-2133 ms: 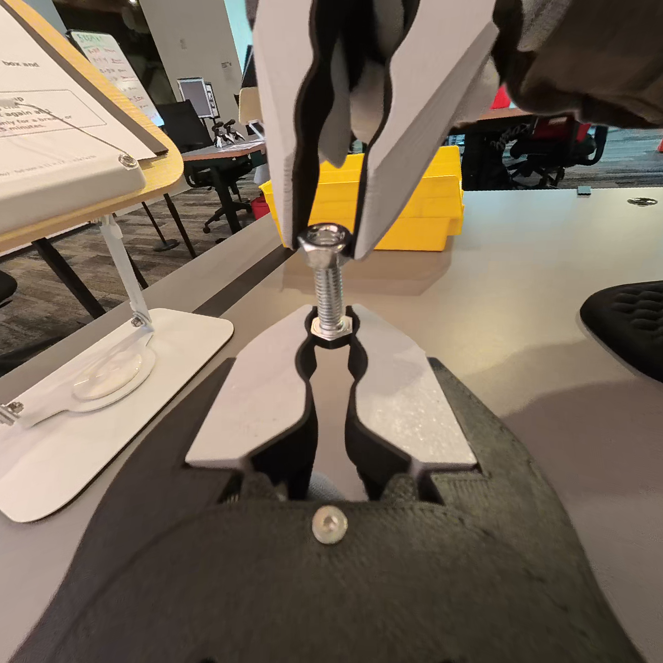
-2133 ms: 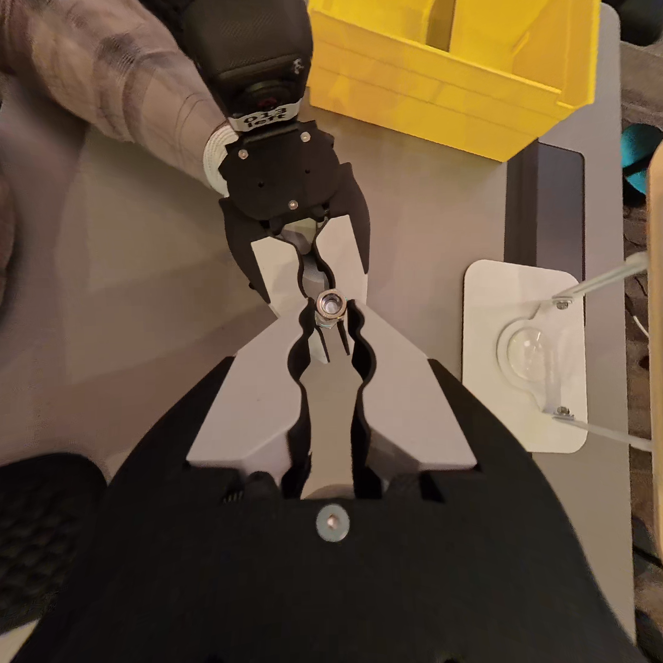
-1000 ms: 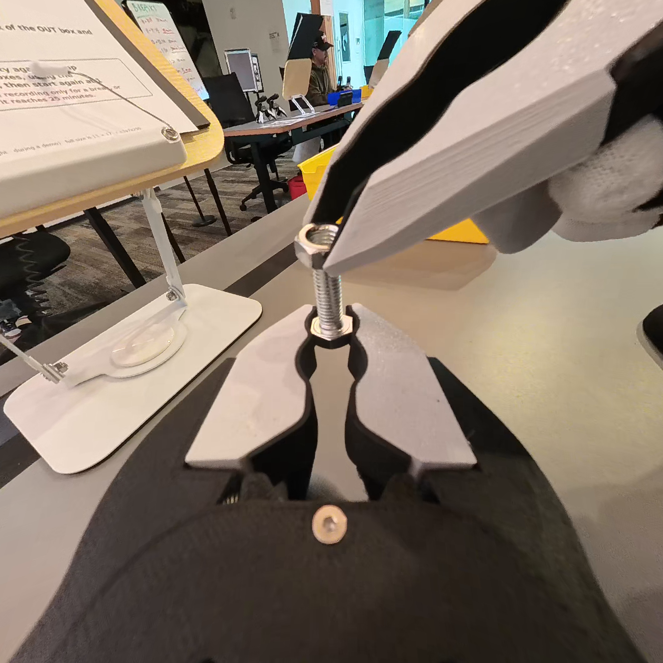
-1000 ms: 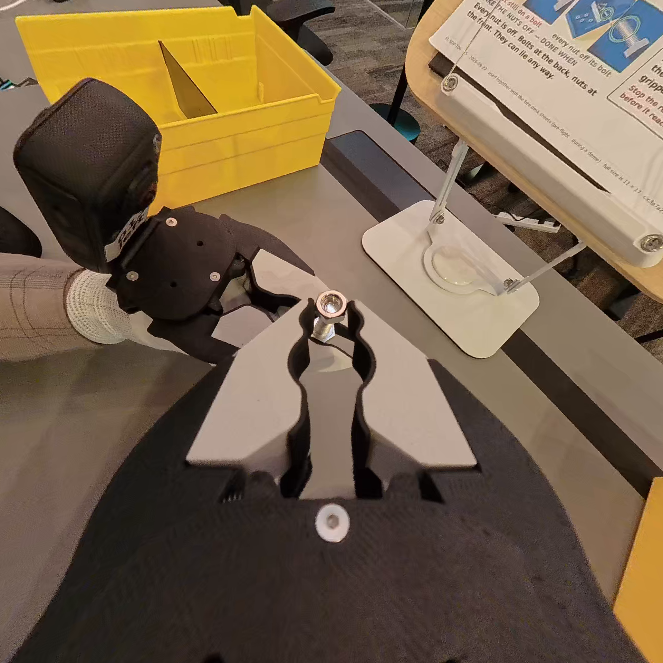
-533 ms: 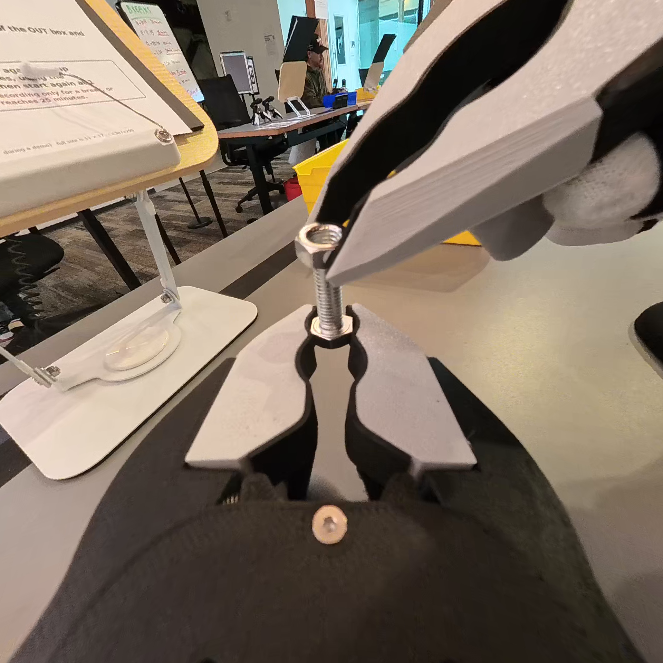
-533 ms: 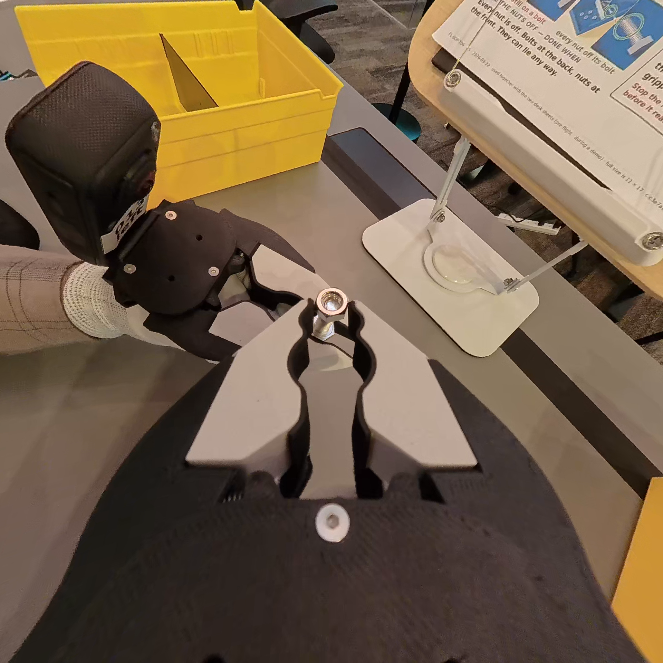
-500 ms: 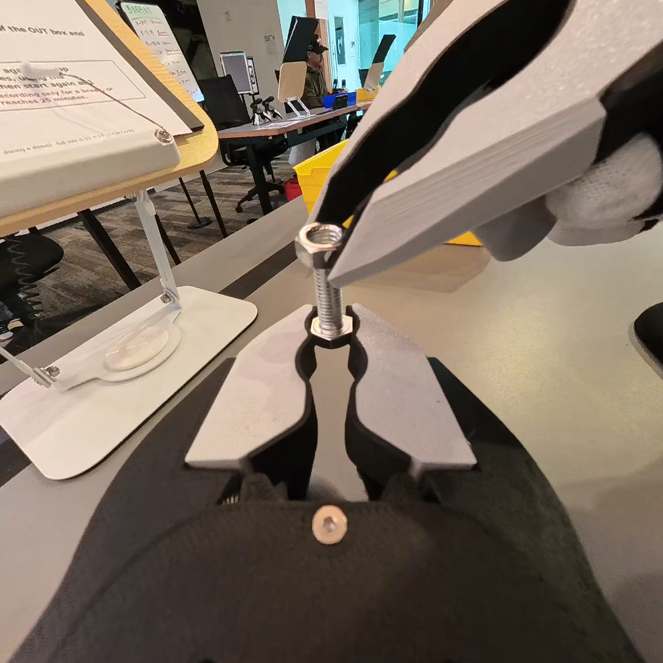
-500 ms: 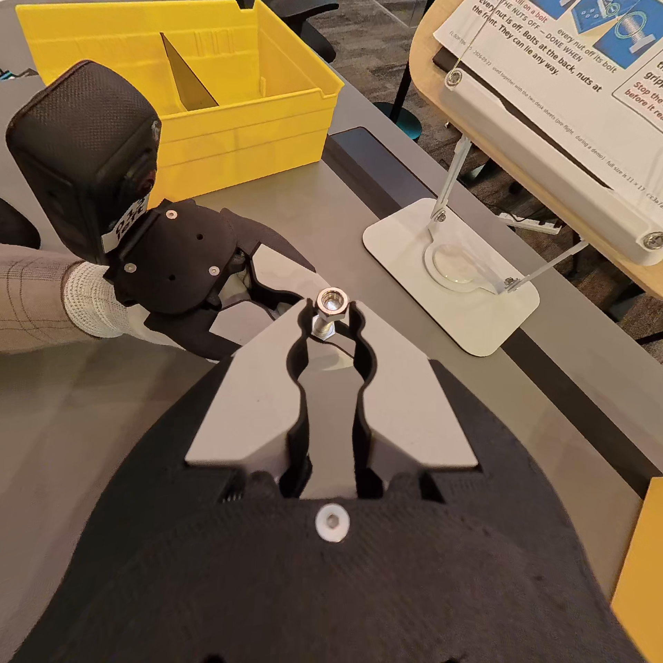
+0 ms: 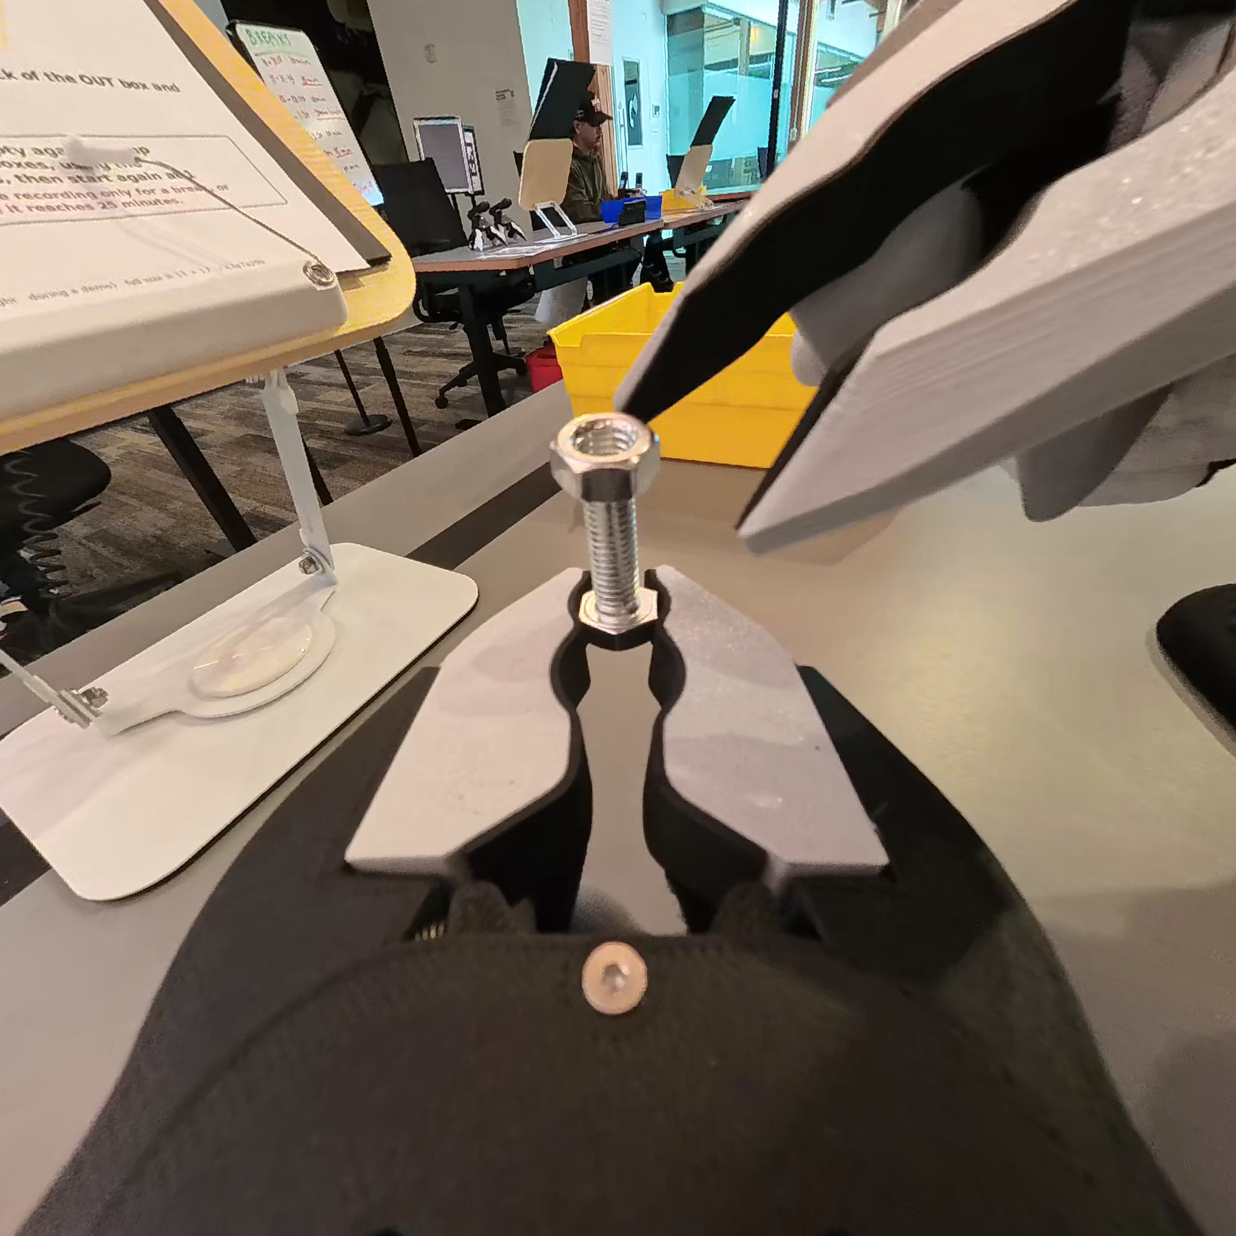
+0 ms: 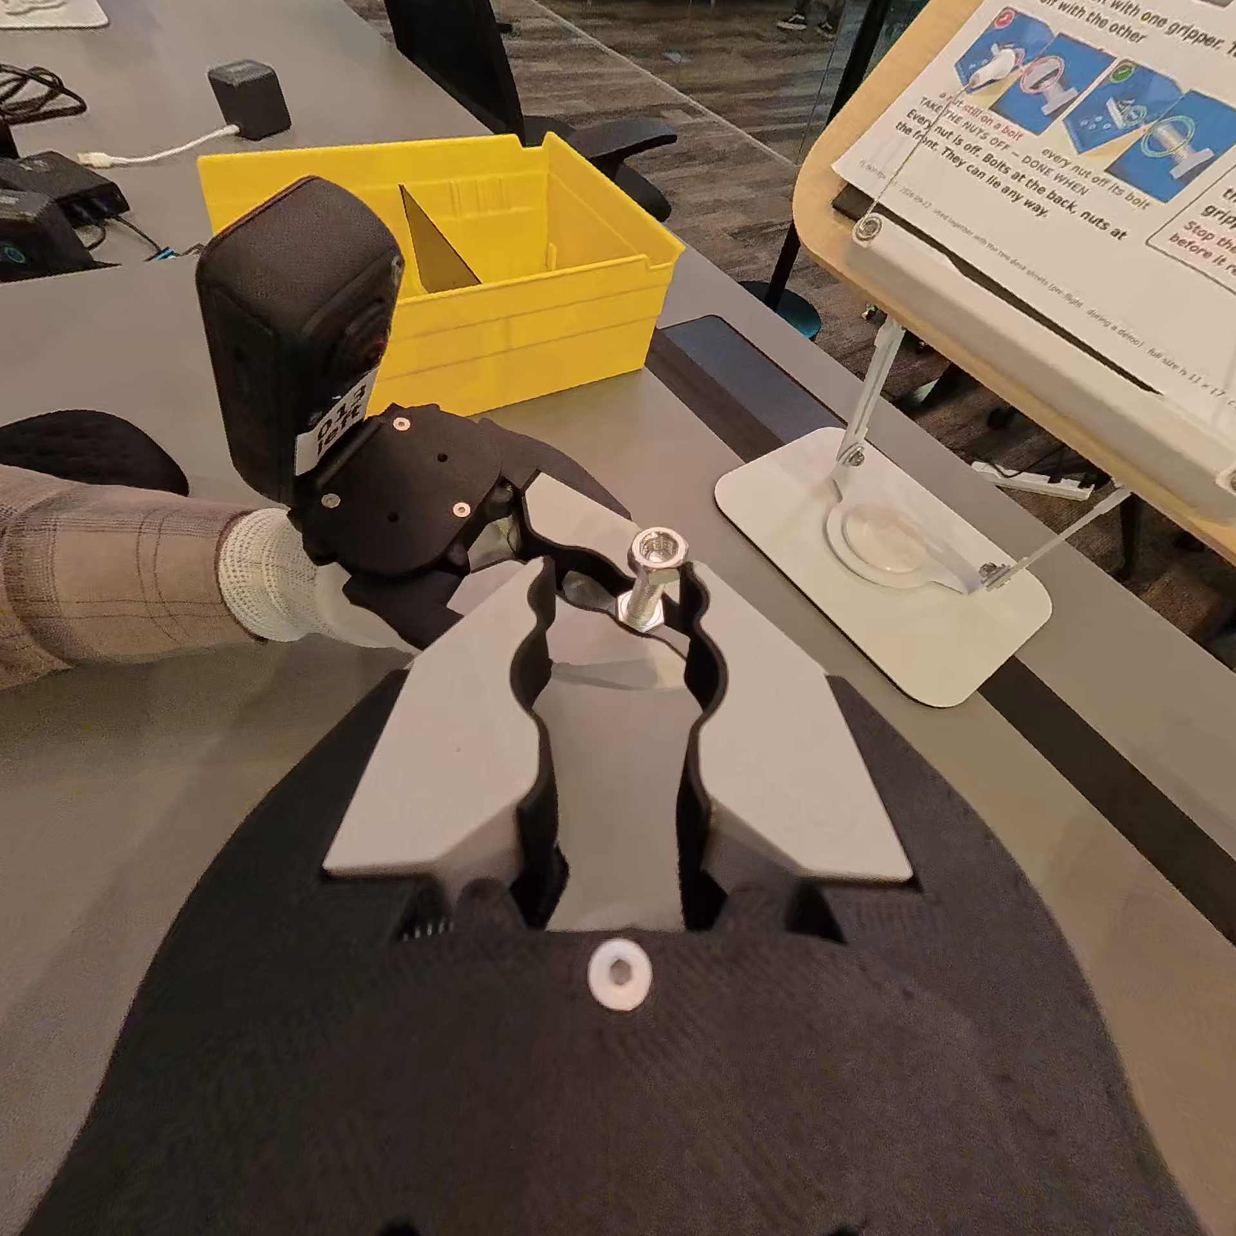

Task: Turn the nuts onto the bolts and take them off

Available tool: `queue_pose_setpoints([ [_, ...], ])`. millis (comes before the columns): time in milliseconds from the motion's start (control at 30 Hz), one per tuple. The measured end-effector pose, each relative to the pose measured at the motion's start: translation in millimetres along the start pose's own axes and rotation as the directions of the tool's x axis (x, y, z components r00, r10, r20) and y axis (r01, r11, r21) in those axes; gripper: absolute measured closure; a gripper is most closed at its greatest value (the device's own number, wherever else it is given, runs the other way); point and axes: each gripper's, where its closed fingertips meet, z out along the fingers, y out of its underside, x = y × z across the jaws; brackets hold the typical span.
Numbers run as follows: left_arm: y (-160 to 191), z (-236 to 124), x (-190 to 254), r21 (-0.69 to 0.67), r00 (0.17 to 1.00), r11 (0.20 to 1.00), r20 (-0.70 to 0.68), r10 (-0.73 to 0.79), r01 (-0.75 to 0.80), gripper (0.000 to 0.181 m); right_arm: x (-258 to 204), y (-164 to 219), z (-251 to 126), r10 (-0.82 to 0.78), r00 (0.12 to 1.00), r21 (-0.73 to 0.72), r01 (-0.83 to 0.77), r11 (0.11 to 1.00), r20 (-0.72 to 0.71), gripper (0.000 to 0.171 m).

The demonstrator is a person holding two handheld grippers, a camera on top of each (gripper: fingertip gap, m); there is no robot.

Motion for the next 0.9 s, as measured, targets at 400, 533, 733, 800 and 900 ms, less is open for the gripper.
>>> queue_pose_setpoints([
  [400,1.1,0.5,3.1,-0.004,1.000,1.000,-0.018,-0.001,0.001,0.167,3.1,10.0,4.2,-0.024,0.999,-0.037,0.023,0.999,-0.037,0.144],
  [533,4.4,0.9,5.2,-0.010,0.999,1.000,-0.039,-0.003,0.003,0.168,9.0,15.8,0.0,0.002,0.999,-0.033,-0.004,0.999,-0.053,0.149],
  [733,-14.9,-19.0,-15.0,0.064,0.995,0.995,-0.066,-0.070,0.074,0.167,33.4,28.9,-8.0,0.029,0.997,-0.038,-0.032,0.999,-0.077,0.148],
  [800,-25.9,-32.4,-32.5,0.107,0.995,0.990,-0.040,-0.092,0.096,0.167,36.7,34.0,-3.0,0.037,0.998,-0.054,-0.040,0.998,-0.045,0.146],
  [900,-32.0,-47.9,-57.7,0.141,0.992,0.982,0.018,-0.128,0.124,0.168,67.2,56.5,6.5,-0.003,0.993,-0.125,-0.012,0.992,-0.117,0.131],
])
